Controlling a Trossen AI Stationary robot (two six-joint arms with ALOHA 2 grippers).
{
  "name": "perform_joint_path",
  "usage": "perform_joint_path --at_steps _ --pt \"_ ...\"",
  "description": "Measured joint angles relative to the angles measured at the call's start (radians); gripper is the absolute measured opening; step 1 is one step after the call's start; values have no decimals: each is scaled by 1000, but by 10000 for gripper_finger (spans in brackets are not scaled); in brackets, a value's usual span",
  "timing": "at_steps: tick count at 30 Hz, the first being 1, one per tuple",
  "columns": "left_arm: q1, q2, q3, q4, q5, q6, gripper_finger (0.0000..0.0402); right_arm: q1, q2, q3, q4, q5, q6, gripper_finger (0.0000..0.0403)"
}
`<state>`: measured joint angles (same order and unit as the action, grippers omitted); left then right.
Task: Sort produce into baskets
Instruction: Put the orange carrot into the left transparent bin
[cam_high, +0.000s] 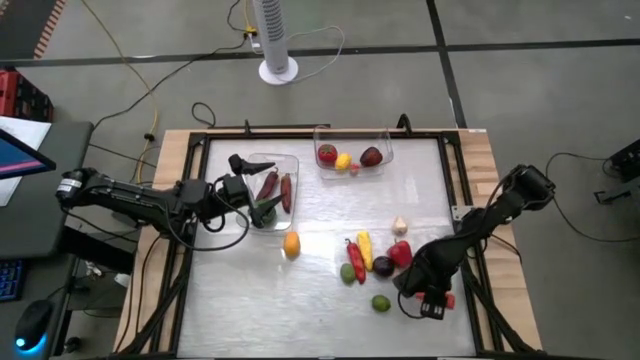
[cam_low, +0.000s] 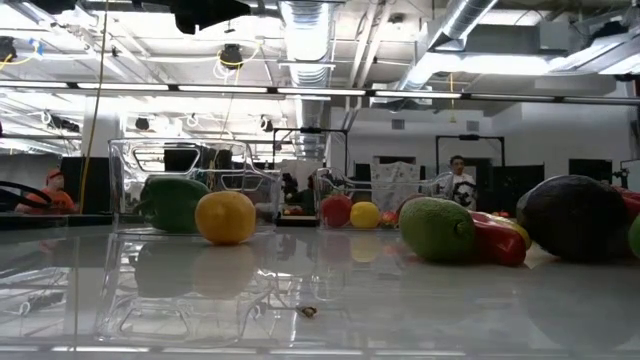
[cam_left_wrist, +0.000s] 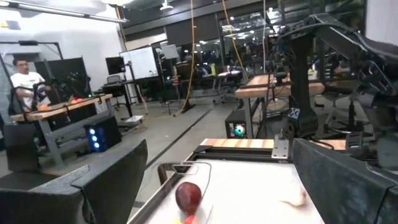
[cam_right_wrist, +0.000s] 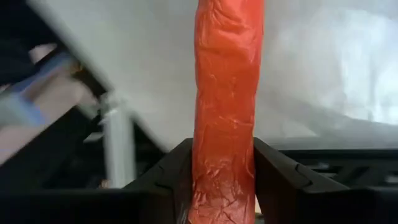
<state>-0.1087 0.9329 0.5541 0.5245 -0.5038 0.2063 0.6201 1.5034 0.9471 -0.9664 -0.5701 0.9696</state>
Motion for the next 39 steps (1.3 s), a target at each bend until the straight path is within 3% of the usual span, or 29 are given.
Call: perform_joint_path --at_steps 4,9,14,21,24,32,39 --pt "-3 0 0 12 0 18 387 -24 0 92 6 35 -122 155" --pt "-3 0 0 26 1 -25 387 -124 -1 177 43 259 -281 161" --pt "-3 0 0 27 51 -83 387 -275 18 184 250 438 -450 170" --pt "-3 0 0 64 162 -142 387 -473 171 198 733 443 -834 165" --pt "-3 -2 0 80 186 -147 387 -549 267 269 851 444 -960 168" --pt "-20 -54 0 45 224 -118 387 -675 448 537 879 444 -1052 169" --pt "-69 -125 0 -9 294 -117 387 -734 538 632 991 443 -1073 175"
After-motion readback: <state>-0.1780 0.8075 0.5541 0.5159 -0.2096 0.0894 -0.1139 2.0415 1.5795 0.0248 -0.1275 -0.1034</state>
